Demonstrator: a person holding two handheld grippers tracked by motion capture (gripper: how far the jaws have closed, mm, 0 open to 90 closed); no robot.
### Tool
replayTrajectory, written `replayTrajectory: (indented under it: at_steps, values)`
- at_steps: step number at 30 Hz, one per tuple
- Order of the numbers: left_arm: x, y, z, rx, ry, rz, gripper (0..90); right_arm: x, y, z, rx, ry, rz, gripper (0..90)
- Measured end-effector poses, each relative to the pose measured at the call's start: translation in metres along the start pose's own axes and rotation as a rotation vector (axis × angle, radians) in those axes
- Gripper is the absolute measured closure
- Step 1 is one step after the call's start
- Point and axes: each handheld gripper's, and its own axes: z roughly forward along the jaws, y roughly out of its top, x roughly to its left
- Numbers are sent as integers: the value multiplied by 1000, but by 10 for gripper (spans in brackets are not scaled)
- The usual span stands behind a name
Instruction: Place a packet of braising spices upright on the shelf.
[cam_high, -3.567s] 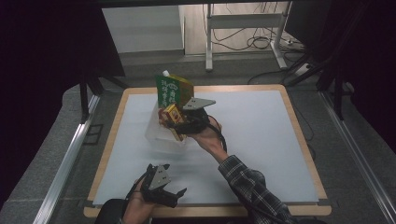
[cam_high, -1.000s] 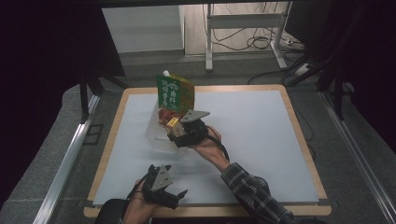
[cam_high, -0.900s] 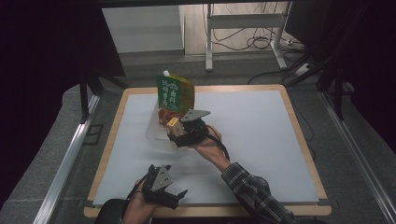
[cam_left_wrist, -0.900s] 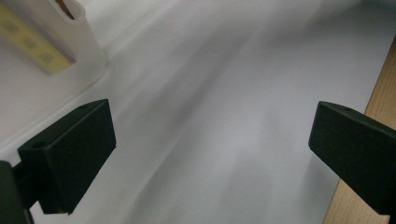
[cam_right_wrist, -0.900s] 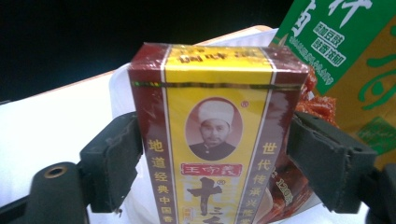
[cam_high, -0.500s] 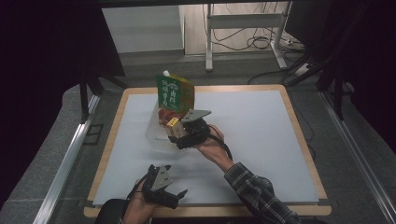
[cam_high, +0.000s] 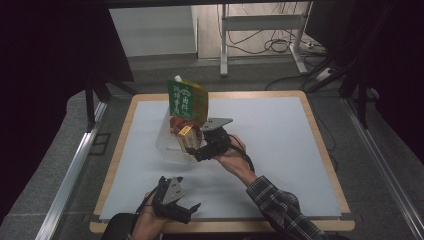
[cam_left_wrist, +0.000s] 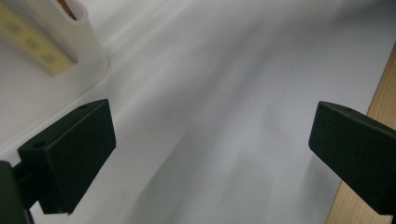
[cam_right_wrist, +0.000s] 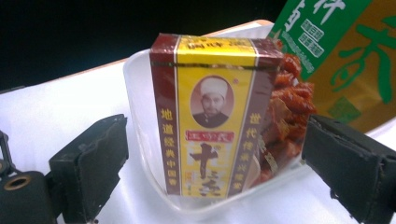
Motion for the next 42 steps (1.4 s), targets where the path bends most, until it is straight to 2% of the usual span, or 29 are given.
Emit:
replayTrajectory:
  at_steps: [17, 33, 42]
  values:
    - [0, 0, 1, -2, -2, -1, 3, -11, -16, -18, 52, -28, 0, 56]
    - [0, 0, 1, 0, 0, 1, 3, -19, -37, -39, 106, -27, 5, 11]
    - [0, 0, 1, 2, -1, 2, 3, -26, -47, -57, 104, -61, 16, 8]
